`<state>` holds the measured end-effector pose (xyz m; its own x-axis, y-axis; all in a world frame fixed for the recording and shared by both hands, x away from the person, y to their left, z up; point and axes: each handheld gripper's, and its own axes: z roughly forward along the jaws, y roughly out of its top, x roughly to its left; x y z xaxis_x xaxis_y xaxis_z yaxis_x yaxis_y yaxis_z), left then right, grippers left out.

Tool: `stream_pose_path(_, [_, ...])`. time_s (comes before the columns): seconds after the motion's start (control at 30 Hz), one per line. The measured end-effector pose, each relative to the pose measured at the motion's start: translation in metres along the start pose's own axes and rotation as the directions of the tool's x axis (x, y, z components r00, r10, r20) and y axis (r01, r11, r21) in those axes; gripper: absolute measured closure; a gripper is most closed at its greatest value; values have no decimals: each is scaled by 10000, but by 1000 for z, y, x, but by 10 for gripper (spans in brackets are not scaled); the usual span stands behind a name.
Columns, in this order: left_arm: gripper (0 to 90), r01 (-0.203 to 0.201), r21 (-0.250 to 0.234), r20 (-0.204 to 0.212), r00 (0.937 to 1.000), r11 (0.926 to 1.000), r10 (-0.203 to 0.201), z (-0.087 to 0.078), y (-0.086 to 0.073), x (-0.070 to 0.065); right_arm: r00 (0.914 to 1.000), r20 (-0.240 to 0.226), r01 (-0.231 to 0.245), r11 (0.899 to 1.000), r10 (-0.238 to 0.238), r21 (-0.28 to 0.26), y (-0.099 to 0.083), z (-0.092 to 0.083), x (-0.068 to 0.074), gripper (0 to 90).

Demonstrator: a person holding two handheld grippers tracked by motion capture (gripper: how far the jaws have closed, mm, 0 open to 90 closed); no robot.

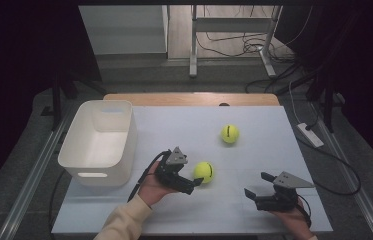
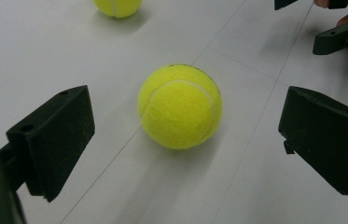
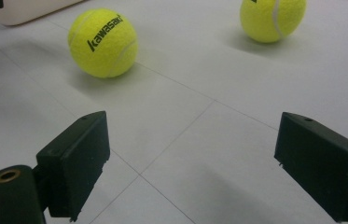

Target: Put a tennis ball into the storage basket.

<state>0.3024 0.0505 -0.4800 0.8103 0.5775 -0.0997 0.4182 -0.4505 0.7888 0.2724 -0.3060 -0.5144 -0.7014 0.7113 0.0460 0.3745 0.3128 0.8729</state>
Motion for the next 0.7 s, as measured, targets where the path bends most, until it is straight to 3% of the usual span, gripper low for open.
stream_pose_path(0.7, [39,48,485,217,9997,9988,-59,26,9,2,10000,8,51,10000,-51,6,0,0,0,103])
